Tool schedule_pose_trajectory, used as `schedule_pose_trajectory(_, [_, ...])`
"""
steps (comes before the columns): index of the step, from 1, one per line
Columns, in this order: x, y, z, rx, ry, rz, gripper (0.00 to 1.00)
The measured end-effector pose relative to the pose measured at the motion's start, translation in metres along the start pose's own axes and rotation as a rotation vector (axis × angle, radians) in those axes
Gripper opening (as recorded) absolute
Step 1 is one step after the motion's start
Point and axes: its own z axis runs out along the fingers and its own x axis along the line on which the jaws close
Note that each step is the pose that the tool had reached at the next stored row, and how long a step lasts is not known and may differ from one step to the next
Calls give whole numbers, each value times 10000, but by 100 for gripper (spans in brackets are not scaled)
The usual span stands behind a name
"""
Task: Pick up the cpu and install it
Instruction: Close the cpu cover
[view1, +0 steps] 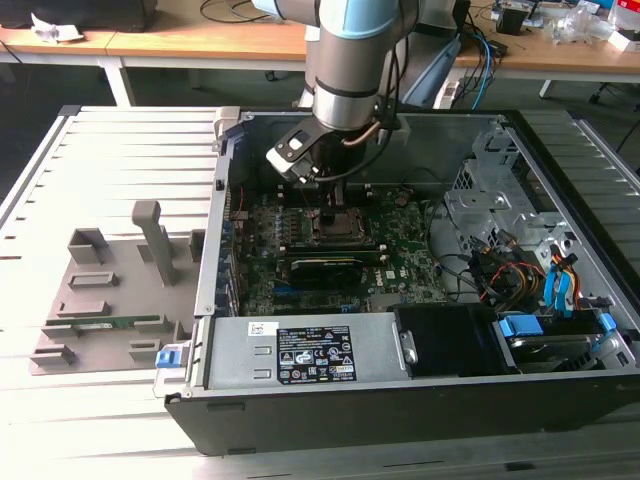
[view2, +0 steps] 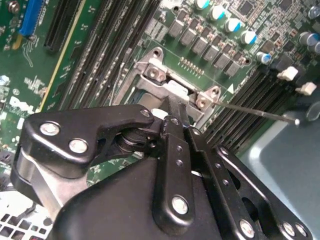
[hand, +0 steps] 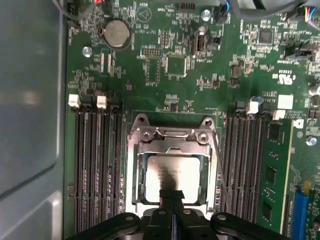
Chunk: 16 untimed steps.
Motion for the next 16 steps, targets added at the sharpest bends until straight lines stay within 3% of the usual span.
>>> schedule_pose_trajectory(9, [-2, -12, 37, 2, 2, 2, 11])
schedule_pose_trajectory(13, [-9, 157, 15, -1, 8, -2, 11])
schedule_pose_trajectory(16, [-12, 174, -14, 2, 4, -1, 11])
